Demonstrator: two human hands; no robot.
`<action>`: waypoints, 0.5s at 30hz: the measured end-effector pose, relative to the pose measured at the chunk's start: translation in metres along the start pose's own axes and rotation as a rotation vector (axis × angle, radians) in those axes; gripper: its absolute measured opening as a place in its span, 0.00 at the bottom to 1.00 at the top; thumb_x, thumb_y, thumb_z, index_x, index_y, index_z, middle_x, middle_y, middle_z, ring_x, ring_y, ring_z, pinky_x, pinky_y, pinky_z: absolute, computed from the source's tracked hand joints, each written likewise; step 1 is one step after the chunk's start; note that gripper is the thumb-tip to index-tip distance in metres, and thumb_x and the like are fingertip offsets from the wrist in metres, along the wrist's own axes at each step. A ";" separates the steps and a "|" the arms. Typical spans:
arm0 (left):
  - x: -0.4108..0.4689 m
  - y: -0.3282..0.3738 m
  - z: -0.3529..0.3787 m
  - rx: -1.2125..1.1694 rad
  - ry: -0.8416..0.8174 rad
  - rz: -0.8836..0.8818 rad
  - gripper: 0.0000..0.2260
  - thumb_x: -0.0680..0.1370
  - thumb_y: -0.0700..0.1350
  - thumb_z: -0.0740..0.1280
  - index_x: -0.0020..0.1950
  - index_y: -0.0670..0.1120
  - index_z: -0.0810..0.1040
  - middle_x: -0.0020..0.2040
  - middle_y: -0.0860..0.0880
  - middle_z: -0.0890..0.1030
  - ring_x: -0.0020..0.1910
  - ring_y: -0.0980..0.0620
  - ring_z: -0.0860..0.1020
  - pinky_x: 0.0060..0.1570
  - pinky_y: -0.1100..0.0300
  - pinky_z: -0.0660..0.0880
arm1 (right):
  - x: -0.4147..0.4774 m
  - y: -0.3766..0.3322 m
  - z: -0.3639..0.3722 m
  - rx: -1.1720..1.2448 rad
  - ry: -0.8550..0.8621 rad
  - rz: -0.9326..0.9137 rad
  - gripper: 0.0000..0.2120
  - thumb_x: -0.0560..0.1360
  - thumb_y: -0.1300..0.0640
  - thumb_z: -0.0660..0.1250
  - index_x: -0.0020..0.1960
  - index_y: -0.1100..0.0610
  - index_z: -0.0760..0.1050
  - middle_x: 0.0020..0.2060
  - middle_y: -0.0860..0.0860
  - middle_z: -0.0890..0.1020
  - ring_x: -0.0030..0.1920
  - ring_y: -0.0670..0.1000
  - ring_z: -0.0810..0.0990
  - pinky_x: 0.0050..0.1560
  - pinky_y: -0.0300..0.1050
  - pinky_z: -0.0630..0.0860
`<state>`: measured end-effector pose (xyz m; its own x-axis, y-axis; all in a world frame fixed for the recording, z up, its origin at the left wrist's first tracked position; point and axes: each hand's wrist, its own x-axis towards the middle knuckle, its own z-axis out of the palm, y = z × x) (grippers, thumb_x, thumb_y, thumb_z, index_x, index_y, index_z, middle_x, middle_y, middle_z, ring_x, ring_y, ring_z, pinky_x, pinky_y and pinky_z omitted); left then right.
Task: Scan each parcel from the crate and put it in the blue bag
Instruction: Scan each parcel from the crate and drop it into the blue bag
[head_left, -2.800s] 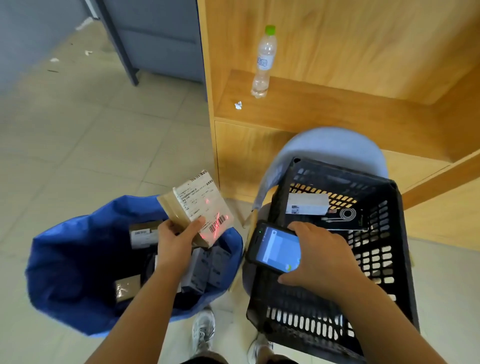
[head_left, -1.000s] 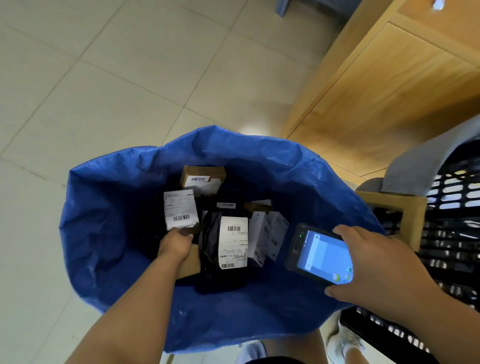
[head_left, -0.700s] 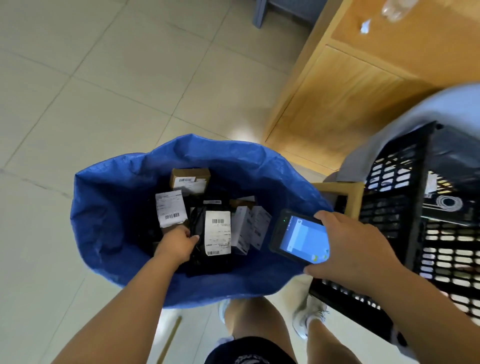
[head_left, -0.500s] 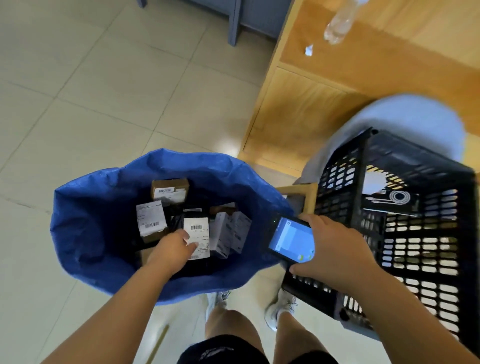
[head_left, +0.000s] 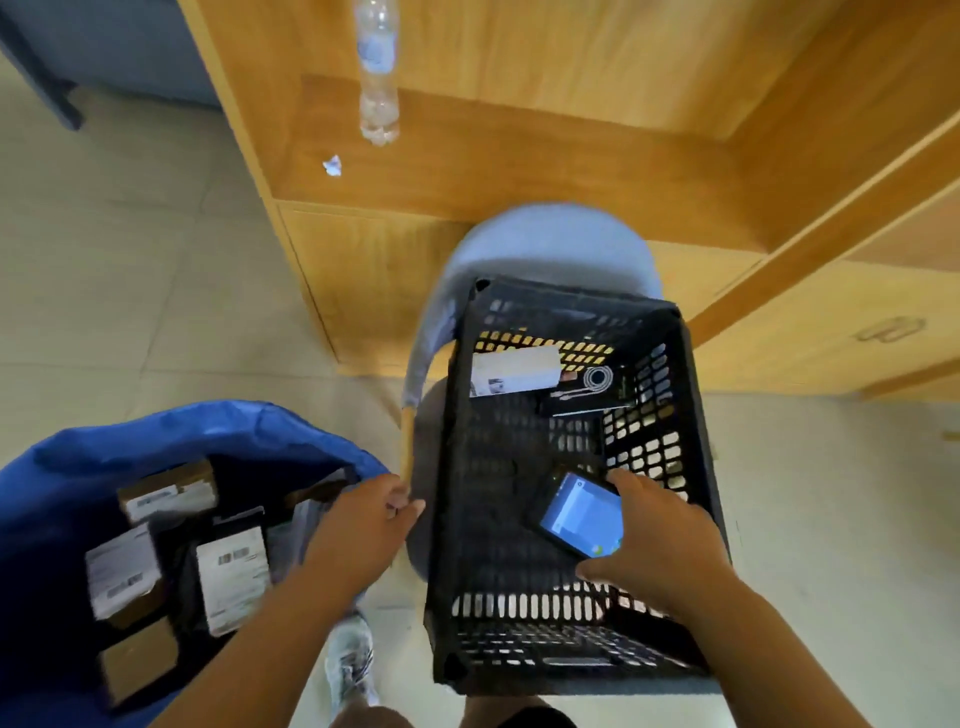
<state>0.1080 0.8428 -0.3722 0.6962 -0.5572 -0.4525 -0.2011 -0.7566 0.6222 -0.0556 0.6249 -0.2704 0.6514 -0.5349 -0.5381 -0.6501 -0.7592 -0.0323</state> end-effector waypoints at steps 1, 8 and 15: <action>0.009 0.017 0.007 -0.042 -0.001 0.010 0.04 0.78 0.51 0.66 0.48 0.52 0.74 0.45 0.56 0.78 0.48 0.53 0.79 0.50 0.59 0.73 | 0.004 0.016 -0.001 0.014 0.008 0.030 0.44 0.59 0.33 0.72 0.68 0.47 0.59 0.60 0.45 0.73 0.56 0.49 0.74 0.52 0.47 0.73; 0.091 0.104 0.063 0.112 -0.101 0.119 0.11 0.78 0.53 0.65 0.57 0.51 0.77 0.52 0.55 0.81 0.50 0.56 0.79 0.50 0.56 0.77 | 0.041 0.105 -0.004 0.095 0.085 0.211 0.35 0.59 0.34 0.70 0.59 0.47 0.62 0.50 0.44 0.74 0.46 0.49 0.74 0.43 0.45 0.69; 0.198 0.118 0.121 0.460 -0.156 0.105 0.23 0.78 0.52 0.65 0.71 0.46 0.66 0.68 0.45 0.70 0.66 0.45 0.70 0.64 0.51 0.70 | 0.091 0.145 -0.008 0.175 0.156 0.268 0.38 0.60 0.33 0.70 0.63 0.48 0.60 0.51 0.45 0.74 0.49 0.50 0.75 0.46 0.46 0.70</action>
<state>0.1387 0.6020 -0.4651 0.5518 -0.6563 -0.5147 -0.5720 -0.7469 0.3391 -0.0869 0.4633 -0.3175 0.4915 -0.7669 -0.4126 -0.8544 -0.5163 -0.0582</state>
